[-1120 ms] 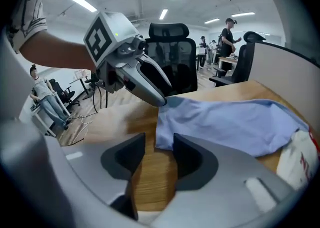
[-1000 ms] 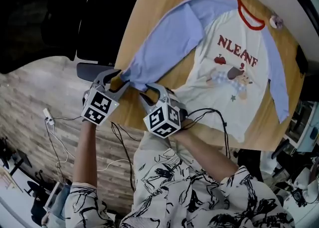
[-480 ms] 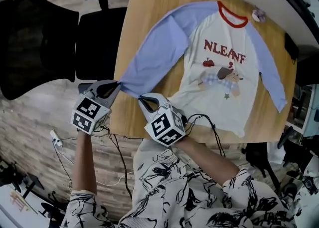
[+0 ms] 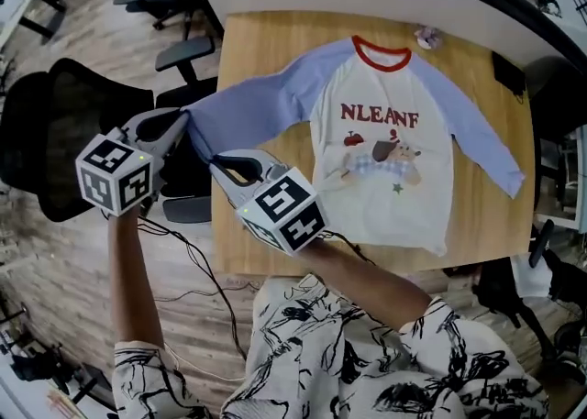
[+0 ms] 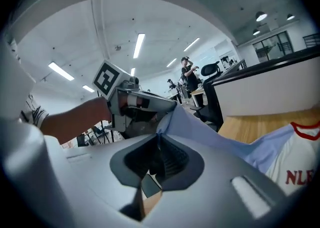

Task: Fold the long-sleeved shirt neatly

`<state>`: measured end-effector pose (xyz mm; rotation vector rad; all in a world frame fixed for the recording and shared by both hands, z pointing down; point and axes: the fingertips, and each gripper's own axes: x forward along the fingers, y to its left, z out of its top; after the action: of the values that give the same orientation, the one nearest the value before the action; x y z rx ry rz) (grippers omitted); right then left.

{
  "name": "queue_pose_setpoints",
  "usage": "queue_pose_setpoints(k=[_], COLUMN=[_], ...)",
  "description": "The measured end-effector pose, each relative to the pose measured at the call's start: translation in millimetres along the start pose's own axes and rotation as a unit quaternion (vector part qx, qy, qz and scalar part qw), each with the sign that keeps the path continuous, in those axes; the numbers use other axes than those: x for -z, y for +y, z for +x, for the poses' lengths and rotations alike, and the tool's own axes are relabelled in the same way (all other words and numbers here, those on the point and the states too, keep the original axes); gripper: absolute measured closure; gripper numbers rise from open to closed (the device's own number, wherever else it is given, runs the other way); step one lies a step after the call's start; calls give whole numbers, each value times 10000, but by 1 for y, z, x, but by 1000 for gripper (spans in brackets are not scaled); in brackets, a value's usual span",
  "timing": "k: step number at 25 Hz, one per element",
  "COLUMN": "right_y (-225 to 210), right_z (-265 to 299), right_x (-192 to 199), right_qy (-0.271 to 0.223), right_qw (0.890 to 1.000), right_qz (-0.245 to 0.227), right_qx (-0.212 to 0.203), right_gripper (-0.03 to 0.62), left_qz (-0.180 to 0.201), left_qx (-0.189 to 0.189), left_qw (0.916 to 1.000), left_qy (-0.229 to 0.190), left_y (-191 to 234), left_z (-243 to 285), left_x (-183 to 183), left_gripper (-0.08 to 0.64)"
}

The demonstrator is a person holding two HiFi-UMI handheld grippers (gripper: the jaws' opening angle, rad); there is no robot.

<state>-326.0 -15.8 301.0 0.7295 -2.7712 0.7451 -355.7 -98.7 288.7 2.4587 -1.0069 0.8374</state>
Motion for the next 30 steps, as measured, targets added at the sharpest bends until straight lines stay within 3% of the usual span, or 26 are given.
queue_pose_setpoints(k=[8,16,22,30], right_y=[-62,-149,-231,-332], right_z=[-87,-212,-304,-371], right_x=[-52,-85,-49,49], right_qy=[-662,-1238,-1334,-1292], right_qw=[9965,9862,9738,9489], right_qz=[502,875,1315,2195], right_qx=[136,668,1287,1862], right_gripper=[561,562,561,560], left_qz=[506,1074,1309,1596], left_qx=[323,1007,1618,2035], left_qw=[9981,9888,9780,9605], left_qy=[-114,-242,141,1030], left_y=[-57,-159,-247,-330], left_z=[47,147,251,389], left_x=[-103,-209,-233,-199], left_gripper=[541,541,541,541])
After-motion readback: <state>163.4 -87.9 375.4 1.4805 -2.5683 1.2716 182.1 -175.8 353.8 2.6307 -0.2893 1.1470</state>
